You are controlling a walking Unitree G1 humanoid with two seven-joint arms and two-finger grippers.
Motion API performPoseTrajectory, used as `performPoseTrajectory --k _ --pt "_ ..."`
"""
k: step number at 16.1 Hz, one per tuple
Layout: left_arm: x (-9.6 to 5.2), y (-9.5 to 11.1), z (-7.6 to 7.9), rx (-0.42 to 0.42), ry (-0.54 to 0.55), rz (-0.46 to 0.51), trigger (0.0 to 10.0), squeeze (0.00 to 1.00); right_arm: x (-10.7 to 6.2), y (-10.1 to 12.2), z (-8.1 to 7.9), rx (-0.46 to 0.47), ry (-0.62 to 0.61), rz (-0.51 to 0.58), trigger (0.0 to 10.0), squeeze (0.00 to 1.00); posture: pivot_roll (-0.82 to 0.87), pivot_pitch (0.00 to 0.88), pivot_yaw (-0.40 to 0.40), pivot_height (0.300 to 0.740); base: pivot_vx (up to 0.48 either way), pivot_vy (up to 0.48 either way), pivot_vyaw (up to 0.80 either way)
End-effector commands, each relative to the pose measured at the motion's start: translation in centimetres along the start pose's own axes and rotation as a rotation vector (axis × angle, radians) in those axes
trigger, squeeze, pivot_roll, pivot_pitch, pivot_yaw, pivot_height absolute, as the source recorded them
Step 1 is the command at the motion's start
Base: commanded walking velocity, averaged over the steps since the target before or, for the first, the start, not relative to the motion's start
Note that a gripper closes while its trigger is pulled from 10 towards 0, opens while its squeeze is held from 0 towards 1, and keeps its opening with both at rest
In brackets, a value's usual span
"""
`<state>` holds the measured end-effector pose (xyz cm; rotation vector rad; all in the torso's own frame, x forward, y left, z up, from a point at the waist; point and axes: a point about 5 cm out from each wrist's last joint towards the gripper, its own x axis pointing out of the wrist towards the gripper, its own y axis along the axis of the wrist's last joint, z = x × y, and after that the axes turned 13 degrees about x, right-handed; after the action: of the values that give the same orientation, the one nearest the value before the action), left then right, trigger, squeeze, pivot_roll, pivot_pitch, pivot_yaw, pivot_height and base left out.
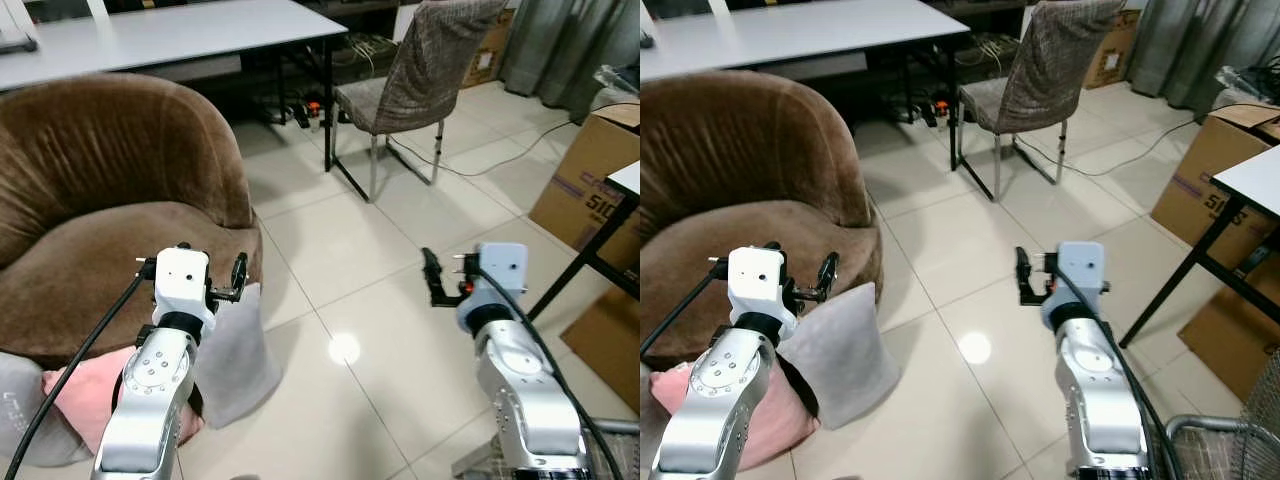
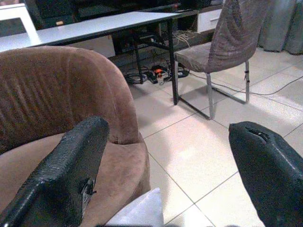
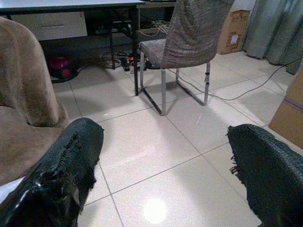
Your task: Move the pillow to the sofa from floor
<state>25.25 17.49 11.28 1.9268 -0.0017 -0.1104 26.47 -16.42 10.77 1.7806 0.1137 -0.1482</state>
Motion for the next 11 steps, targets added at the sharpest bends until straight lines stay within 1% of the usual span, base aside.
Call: performPoseTrajectory --k 1,9,11 --pt "0.01 0.53 -0.11 0.001 -0.005 0.026 10.0 1.00 0.15 0.59 0.15 -0.024 -0.005 0.028 10.0 1.00 -0.02 0.000 0.011 0.740 0.255 0.000 0.80" --pt "-0.10 0.60 0.14 -0.002 -0.019 0.026 10.0 1.00 0.23 0.60 0.33 -0.035 -0.015 0.031 10.0 1.00 -0.02 0.000 0.009 0.740 0.305 0.000 0.80" --pt "-0.05 0.64 0.03 -0.002 -0.019 0.028 10.0 1.00 0.20 0.35 0.35 -0.002 -0.022 0.011 10.0 1.00 -0.02 0.000 0.009 0.740 0.321 0.000 0.80"
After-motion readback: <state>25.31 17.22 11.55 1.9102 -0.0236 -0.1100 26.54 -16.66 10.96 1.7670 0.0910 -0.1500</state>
